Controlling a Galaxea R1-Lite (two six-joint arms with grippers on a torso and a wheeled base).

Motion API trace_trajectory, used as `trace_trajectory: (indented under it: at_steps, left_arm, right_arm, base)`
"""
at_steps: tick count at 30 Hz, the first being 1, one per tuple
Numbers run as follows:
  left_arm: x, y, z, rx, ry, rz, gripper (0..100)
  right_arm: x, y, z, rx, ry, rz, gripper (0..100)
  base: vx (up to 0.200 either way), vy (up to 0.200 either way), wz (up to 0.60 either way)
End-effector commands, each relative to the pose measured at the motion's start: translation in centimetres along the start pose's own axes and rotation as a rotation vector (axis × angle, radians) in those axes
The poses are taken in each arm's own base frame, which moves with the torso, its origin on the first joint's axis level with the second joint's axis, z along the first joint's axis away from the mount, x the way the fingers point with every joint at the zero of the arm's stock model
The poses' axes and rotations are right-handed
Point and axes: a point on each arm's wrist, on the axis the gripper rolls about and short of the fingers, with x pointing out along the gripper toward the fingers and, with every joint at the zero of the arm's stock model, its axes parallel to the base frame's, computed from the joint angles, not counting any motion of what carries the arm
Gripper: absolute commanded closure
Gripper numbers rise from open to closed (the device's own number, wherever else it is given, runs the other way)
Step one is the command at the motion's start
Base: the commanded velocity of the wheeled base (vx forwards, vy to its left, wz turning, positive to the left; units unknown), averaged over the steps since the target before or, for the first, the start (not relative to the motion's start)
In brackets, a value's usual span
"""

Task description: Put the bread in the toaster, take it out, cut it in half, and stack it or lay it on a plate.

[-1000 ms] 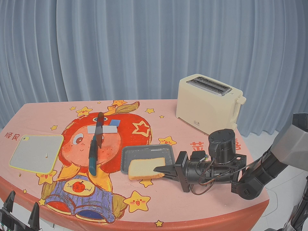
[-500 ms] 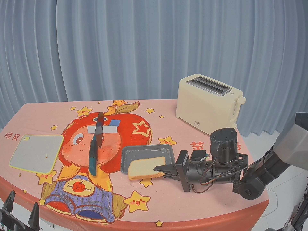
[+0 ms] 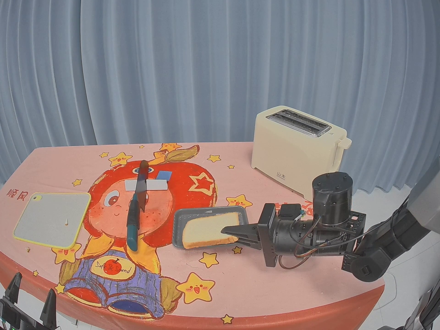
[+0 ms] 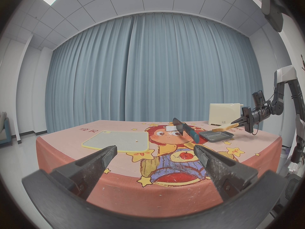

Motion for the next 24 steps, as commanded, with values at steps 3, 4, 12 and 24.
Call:
trace_trajectory:
  at_steps: [3,4,12,24]
  left_arm:
    - [0.1,0.0,-0.5,0.000,0.019,0.000,0]
    - [0.1,0.0,-0.5,0.000,0.019,0.000,0]
    - [0.1,0.0,-0.5,0.000,0.019,0.000,0]
    - [0.1,0.0,-0.5,0.000,0.019,0.000,0]
  right_arm:
    - [-1.7,1.8,-0.8,-0.037,-0.002,0.053,100]
    - [-1.8,2.0,-1.1,-0.042,0.003,0.060,100]
    - [-2.5,2.8,-1.8,-0.068,0.012,0.079,100]
    - [-3.7,3.1,-2.5,-0.217,-0.013,0.088,100]
  base:
    - [0.000,0.000,0.00]
    - [0.000,0.000,0.00]
    - [0.000,0.000,0.00]
    - [0.000,0.000,0.00]
